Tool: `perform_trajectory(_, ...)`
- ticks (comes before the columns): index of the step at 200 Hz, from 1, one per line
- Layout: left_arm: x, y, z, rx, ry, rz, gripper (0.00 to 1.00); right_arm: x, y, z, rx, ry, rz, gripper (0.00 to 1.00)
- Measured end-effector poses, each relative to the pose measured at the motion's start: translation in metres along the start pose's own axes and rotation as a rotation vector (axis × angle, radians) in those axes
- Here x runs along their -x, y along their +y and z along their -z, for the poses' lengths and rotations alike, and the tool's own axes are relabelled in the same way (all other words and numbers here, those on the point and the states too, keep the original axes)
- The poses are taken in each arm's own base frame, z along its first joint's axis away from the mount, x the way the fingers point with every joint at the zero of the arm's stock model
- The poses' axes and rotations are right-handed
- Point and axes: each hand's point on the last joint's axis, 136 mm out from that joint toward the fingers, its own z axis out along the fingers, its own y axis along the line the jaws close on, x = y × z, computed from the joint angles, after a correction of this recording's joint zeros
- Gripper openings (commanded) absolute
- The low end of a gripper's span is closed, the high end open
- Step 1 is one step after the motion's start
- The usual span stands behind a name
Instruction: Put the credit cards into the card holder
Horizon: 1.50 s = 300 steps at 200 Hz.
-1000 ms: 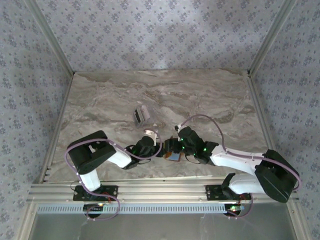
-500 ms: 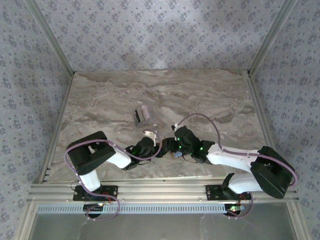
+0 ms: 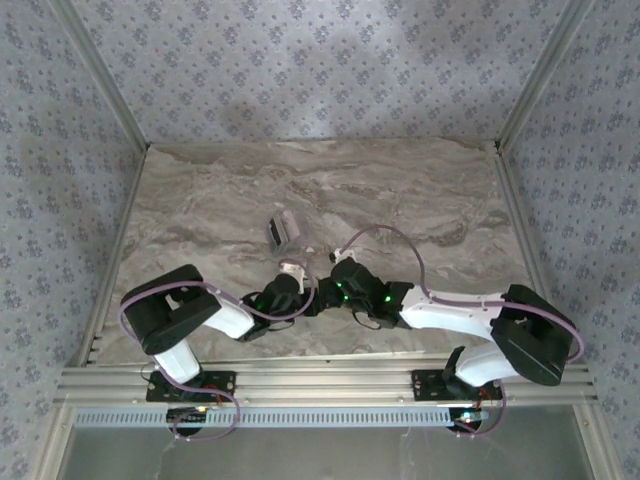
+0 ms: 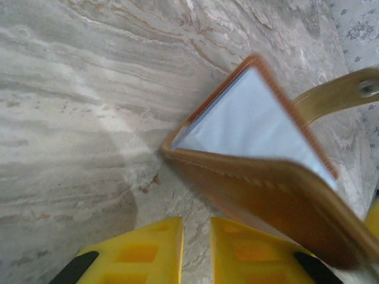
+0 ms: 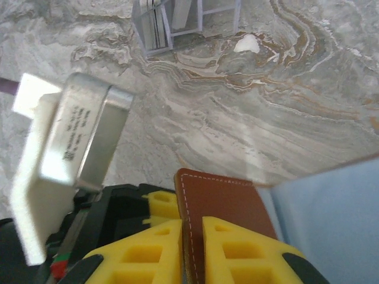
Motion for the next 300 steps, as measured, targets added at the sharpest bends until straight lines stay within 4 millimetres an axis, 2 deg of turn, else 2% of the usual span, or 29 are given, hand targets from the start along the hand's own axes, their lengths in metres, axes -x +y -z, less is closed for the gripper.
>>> perform_trajectory(41,-0.006,0.007,0.015,0.012,0.022,-0.003,0.22,-0.013,-0.011,-0.009,-0.048,0.035,0.013,0.17)
perform_trajectory(103,-0.015,0.029,0.053,0.116,0.060,-0.005,0.26,-0.034,-0.025,-0.014,-0.068,0.093,0.005,0.40)
perform_trajectory(139,-0.012,0.034,0.074,0.163,0.066,-0.030,0.27,-0.035,-0.034,-0.017,-0.039,0.112,-0.046,0.46)
perform_trajectory(163,-0.009,0.031,0.081,0.179,0.073,-0.051,0.27,-0.036,-0.043,-0.020,-0.017,0.124,-0.099,0.46)
perform_trajectory(179,-0.006,0.026,0.082,0.180,0.075,-0.062,0.28,-0.039,-0.050,-0.023,-0.006,0.136,-0.139,0.47)
perform_trajectory(216,-0.002,0.017,0.077,0.178,0.097,-0.083,0.27,-0.029,-0.048,-0.030,0.074,0.114,-0.220,0.46)
perform_trajectory(240,0.002,0.009,0.068,0.174,0.116,-0.090,0.22,-0.025,-0.048,-0.032,0.118,0.097,-0.260,0.44)
perform_trajectory(270,0.008,0.001,0.054,0.170,0.132,-0.096,0.11,-0.024,-0.050,-0.033,0.146,0.085,-0.299,0.36)
perform_trajectory(300,0.019,-0.002,0.039,0.168,0.130,-0.076,0.07,-0.025,-0.054,-0.033,0.148,0.082,-0.322,0.26)
